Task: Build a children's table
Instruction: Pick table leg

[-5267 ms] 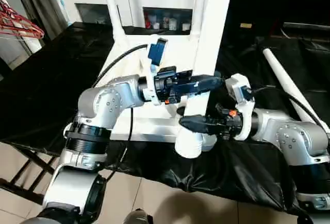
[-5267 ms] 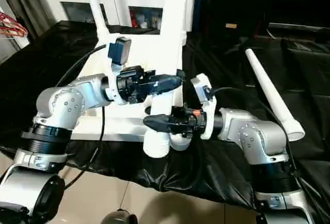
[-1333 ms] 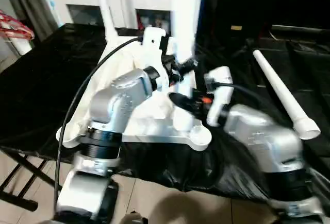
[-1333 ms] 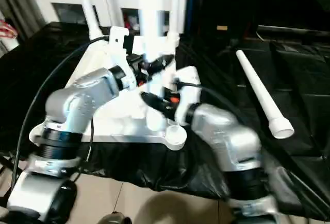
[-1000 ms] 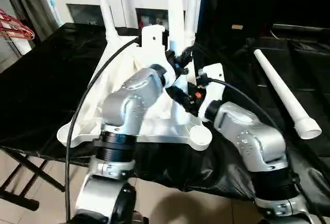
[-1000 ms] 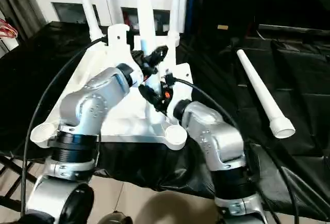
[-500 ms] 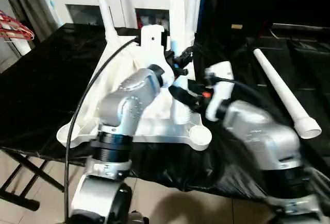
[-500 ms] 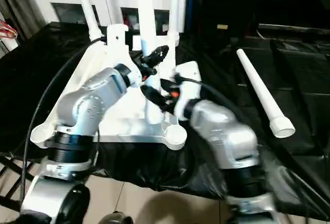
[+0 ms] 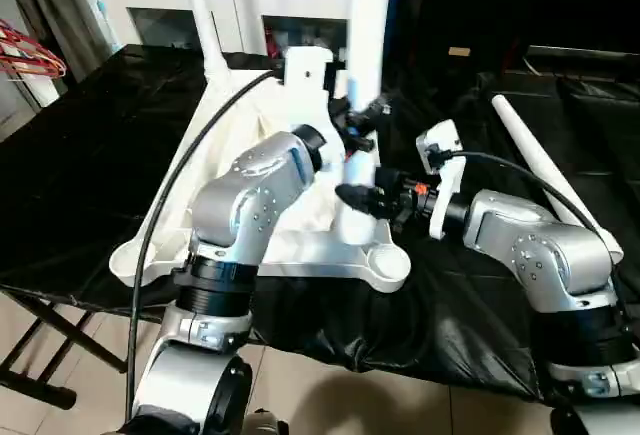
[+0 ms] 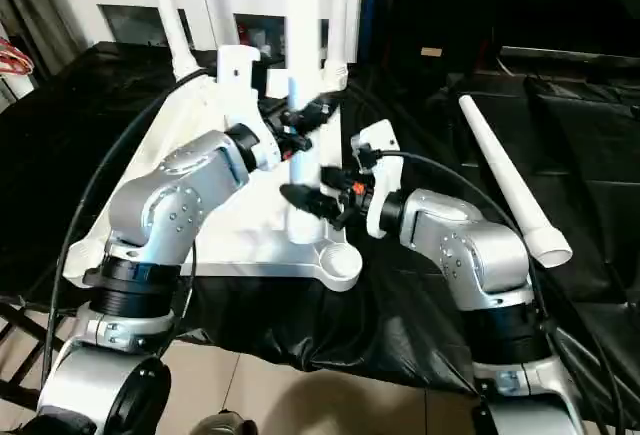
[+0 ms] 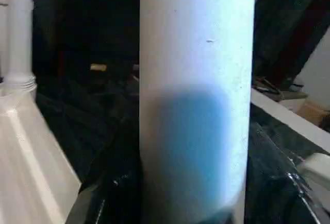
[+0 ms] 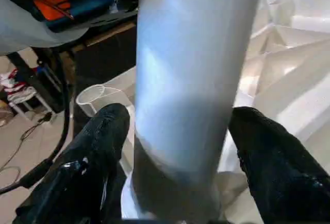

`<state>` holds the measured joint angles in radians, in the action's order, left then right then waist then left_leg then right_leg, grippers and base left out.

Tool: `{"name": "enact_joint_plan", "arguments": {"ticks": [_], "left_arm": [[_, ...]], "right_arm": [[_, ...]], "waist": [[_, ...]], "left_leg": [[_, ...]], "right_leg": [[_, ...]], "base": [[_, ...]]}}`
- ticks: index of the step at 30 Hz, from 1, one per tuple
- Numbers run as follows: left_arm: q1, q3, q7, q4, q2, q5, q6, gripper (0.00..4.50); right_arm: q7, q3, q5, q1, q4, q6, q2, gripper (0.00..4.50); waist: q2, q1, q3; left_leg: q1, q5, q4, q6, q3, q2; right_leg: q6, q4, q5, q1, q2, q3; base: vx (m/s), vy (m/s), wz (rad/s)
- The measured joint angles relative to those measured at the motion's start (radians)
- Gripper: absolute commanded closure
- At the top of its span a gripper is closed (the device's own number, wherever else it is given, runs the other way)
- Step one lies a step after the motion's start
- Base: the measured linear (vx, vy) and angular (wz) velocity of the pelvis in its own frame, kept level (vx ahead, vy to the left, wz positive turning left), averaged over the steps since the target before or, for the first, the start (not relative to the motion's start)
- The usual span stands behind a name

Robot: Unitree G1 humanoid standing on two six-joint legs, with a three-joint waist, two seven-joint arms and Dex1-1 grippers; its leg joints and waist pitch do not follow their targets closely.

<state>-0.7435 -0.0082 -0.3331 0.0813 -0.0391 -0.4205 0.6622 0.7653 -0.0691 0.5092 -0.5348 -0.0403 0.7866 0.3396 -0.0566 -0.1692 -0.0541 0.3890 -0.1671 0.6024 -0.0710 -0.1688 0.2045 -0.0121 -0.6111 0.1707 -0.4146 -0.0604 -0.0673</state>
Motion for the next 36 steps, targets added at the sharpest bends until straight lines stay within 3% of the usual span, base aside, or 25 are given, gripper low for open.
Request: {"name": "enact_joint_plan", "arguments": {"ticks": [5,8,16,17,20,23,24,25,28,36], "left_arm": [[0.004,-0.02,-0.031,-0.017,0.012,-0.008,0.01,2.62],[0.005,-0.021,-0.035,-0.018,0.017,-0.013,0.01,2.62],[0.007,-0.029,-0.037,-0.019,0.019,-0.015,0.01,2.62],[0.007,-0.029,-0.038,-0.019,0.019,-0.015,0.01,2.62],[0.013,-0.028,-0.049,-0.025,0.017,-0.021,0.017,2.62],[0.025,-0.028,-0.055,-0.032,0.015,-0.027,0.028,2.62],[0.025,-0.028,-0.055,-0.032,0.017,-0.029,0.031,2.06],[0.025,-0.027,-0.055,-0.032,0.018,-0.035,0.034,1.92],[0.025,-0.019,-0.055,-0.033,0.016,-0.049,0.037,1.73],[0.003,0.044,-0.021,-0.027,0.003,-0.059,0.009,1.31]], "right_arm": [[0.046,-0.019,0.002,-0.01,-0.013,0.01,0.018,1.06],[0.053,-0.019,0.002,-0.01,-0.013,0.01,0.018,1.4],[0.065,-0.019,0.006,-0.01,-0.015,0.01,0.019,1.4],[0.066,-0.019,0.006,-0.01,-0.015,0.01,0.019,1.7],[0.073,-0.02,0.006,-0.01,-0.02,0.01,0.019,1.77],[0.075,-0.023,0.006,-0.01,-0.024,0.01,0.019,2.19],[0.075,-0.025,0.005,-0.01,-0.025,0.01,0.018,2.22],[0.075,-0.024,0.005,-0.01,-0.027,0.01,0.019,2.28],[0.078,-0.026,0.005,-0.01,-0.03,0.01,0.017,2.55],[0.083,-0.032,-0.002,-0.01,-0.043,0.01,0.017,2.6]], "waist": [[0.001,-0.002,0.0],[0.001,-0.002,0.0],[0.002,-0.002,0.0],[0.002,-0.002,0.0],[0.002,-0.002,0.0],[0.002,-0.002,0.0],[0.002,-0.002,0.0],[0.002,-0.002,0.0],[0.002,-0.002,0.0],[0.003,-0.002,0.0]], "left_leg": [[0.0,0.0,0.0,0.0,0.0,0.0],[0.0,0.0,0.0,0.0,0.0,0.0],[0.0,0.0,0.0,0.0,0.0,0.0],[0.0,0.0,0.0,0.0,0.0,0.0],[0.0,0.0,0.0,0.0,0.0,0.0],[0.0,0.0,0.0,0.0,0.0,0.0],[0.0,0.0,0.0,0.0,0.0,0.0],[0.0,0.0,0.0,0.0,0.0,0.0],[0.0,0.0,0.0,0.0,0.0,0.0],[0.0,0.0,0.0,0.0,0.0,0.0]], "right_leg": [[0.0,0.0,0.0,0.0,0.0,0.0],[0.0,0.0,0.0,0.0,0.0,0.0],[0.0,0.0,0.0,0.0,0.0,0.0],[0.0,0.0,0.0,0.0,0.0,0.0],[0.0,0.0,0.0,0.0,0.0,0.0],[0.0,0.0,0.0,0.0,0.0,0.0],[0.0,0.0,0.0,0.0,0.0,0.0],[0.0,0.0,0.0,0.0,0.0,0.0],[0.0,0.0,0.0,0.0,0.0,0.0],[0.0,0.0,0.0,0.0,0.0,0.0]], "base": [[0.0,0.0,0.0],[0.0,0.0,0.0],[0.0,0.0,0.0],[0.0,0.0,0.0],[0.0,0.0,0.0],[0.0,0.0,0.0],[0.0,0.0,0.0],[0.0,0.0,0.0],[0.0,0.0,0.0],[0.0,0.0,0.0]]}}
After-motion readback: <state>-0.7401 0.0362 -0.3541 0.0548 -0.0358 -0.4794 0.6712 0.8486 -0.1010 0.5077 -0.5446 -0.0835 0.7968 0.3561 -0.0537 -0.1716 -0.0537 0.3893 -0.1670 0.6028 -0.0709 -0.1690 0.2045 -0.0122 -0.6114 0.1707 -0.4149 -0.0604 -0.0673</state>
